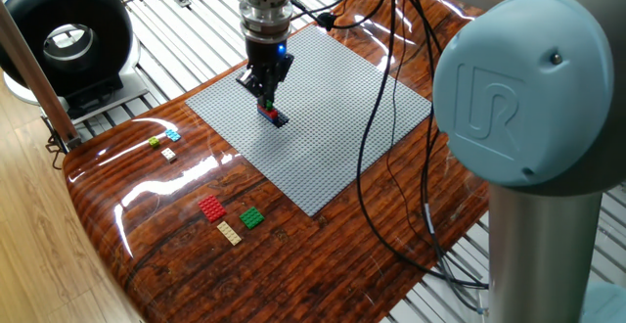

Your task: Build with small Lego blocks

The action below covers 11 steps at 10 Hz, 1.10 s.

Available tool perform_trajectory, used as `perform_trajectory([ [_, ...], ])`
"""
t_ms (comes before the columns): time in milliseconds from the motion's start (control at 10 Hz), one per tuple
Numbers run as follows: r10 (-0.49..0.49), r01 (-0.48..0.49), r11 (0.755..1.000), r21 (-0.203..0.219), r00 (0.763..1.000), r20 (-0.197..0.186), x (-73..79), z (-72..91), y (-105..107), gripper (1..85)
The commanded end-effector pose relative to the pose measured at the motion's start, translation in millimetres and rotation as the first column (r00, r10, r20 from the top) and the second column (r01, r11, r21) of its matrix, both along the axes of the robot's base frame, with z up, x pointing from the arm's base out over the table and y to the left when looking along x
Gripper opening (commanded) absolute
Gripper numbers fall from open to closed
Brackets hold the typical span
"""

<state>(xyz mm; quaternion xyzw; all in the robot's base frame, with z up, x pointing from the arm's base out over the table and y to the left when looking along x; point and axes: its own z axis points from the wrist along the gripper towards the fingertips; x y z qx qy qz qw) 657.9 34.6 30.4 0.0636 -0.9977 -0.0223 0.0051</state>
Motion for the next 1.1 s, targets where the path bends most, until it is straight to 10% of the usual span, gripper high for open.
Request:
perform_trajectory([
  [0, -0.012, 0.012, 1.000, 0.014, 1.000, -0.009, -1.5, 7.9, 3, 1.3],
  [1000, -0.043, 0.043, 0.999, 0.013, 0.999, -0.008, -5.0, 24.8, 11, 1.3],
])
